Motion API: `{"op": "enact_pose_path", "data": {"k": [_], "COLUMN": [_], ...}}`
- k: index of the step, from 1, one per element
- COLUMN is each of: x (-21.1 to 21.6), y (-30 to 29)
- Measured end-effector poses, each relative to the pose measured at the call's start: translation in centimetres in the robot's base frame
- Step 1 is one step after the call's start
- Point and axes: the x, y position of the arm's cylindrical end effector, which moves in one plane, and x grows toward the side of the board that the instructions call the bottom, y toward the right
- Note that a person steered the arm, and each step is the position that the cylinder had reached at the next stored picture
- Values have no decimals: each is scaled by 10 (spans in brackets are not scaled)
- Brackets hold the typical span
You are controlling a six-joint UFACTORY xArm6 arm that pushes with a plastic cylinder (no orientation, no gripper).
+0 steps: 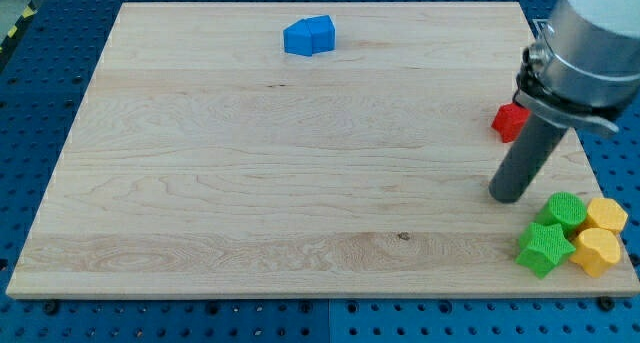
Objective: Push the red blocks to the left of the green blocks
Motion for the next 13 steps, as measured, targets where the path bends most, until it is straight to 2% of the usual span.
{"op": "enact_pose_path", "data": {"k": [2,3,4,6,8,10,11,12,13], "x": [-6,-36,-71,-77,-77,-124,-150,-153,-136], "y": [118,141,128,103,-28,1,-33,-97,-109]}}
